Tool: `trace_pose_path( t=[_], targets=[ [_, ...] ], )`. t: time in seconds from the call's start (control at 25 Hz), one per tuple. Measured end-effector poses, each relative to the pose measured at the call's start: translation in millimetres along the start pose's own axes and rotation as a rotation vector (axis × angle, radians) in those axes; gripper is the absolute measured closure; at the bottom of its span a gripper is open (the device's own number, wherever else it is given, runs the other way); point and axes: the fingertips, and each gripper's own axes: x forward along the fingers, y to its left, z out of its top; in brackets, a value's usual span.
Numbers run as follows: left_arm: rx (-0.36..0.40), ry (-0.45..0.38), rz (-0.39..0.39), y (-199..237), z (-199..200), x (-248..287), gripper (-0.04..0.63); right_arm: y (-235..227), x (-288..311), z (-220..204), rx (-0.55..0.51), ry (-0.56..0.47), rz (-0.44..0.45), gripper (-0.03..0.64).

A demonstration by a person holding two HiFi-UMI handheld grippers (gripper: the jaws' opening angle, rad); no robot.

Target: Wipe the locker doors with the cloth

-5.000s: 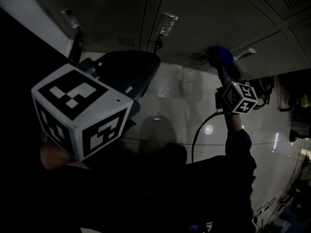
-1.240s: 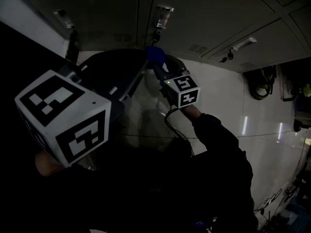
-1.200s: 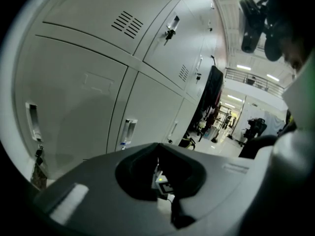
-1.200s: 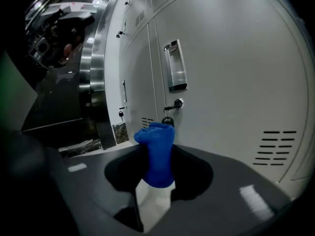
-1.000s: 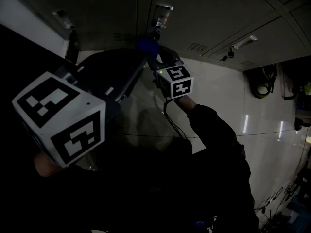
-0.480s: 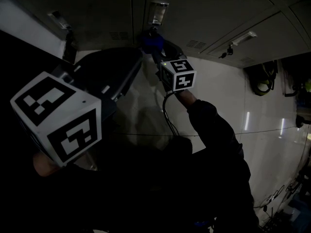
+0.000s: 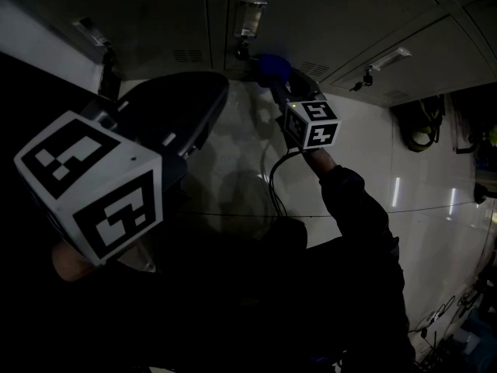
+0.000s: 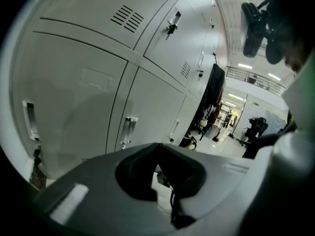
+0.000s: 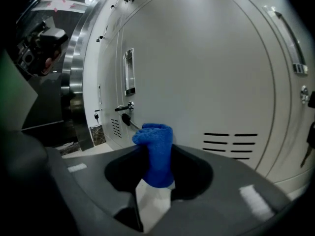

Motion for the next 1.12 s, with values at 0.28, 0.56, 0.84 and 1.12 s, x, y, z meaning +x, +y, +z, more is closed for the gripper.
trace_pose_path(
  t=[0.28,0.56,0.84,1.12],
  targets=[
    [-0.005,0.003,0.001,1.1,-1.4,-0.3,0.615,-60.9,-40.0,-11.1,0.024,0.007,-0.112,0.486],
    [-0.009,0.005,-0.001,0.6,-1.6,-0.8,0.615,-115.2,-76.0,-22.2,0.051,0.023,-0.234,0.486],
    [-0.009,-0.001,0.0,1.0,-1.4,-3.7,0.615,-118.4,-81.9,-23.0,0.025,0.044,-0.272,0.486],
    [-0.01,-0.007,0.002,2.4,-1.3,-6.9,0.615,-55.2,-52.8,-12.9,-0.019,0.028,-0.132,0.486]
  ],
)
